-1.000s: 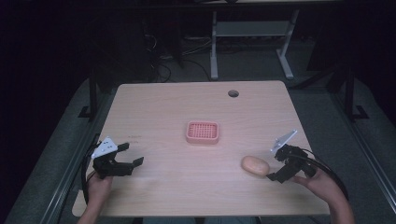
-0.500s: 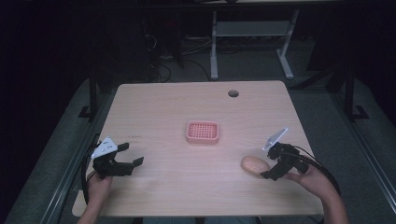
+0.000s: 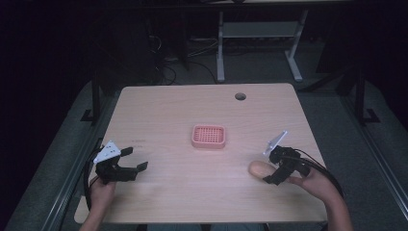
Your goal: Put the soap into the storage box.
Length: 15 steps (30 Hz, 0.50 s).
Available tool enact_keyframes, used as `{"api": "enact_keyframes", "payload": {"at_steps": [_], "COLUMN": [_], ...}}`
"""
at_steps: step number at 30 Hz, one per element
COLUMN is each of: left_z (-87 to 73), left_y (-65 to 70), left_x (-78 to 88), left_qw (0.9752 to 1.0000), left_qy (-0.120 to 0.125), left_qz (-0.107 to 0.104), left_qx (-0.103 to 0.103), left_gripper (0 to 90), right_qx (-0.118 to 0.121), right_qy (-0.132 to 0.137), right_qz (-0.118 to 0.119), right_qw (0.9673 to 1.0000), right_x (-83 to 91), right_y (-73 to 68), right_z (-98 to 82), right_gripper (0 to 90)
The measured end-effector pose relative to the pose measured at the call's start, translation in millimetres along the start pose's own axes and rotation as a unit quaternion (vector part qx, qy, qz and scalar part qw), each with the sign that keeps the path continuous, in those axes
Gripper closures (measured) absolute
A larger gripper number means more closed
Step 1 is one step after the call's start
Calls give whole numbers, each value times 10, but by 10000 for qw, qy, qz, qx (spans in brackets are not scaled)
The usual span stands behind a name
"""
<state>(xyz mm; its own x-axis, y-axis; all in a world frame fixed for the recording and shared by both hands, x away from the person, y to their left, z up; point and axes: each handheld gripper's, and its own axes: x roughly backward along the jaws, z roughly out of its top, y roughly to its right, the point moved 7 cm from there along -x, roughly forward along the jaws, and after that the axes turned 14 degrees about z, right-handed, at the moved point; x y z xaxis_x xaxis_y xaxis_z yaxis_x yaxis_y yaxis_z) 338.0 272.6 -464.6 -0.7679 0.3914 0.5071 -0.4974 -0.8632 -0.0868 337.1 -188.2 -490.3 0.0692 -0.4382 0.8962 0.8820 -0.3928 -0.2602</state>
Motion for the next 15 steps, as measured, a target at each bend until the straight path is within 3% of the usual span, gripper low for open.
{"api": "enact_keyframes", "payload": {"at_steps": [15], "left_z": [1], "left_y": [5], "left_x": [3], "left_qw": [10000], "left_qy": [-1], "left_qz": [2], "left_qx": [30], "left_gripper": [143], "right_qx": [92], "right_qy": [-201], "right_qz": [37], "right_qw": [9997], "right_x": [-115], "right_y": [46], "right_z": [98], "right_gripper": [219]}}
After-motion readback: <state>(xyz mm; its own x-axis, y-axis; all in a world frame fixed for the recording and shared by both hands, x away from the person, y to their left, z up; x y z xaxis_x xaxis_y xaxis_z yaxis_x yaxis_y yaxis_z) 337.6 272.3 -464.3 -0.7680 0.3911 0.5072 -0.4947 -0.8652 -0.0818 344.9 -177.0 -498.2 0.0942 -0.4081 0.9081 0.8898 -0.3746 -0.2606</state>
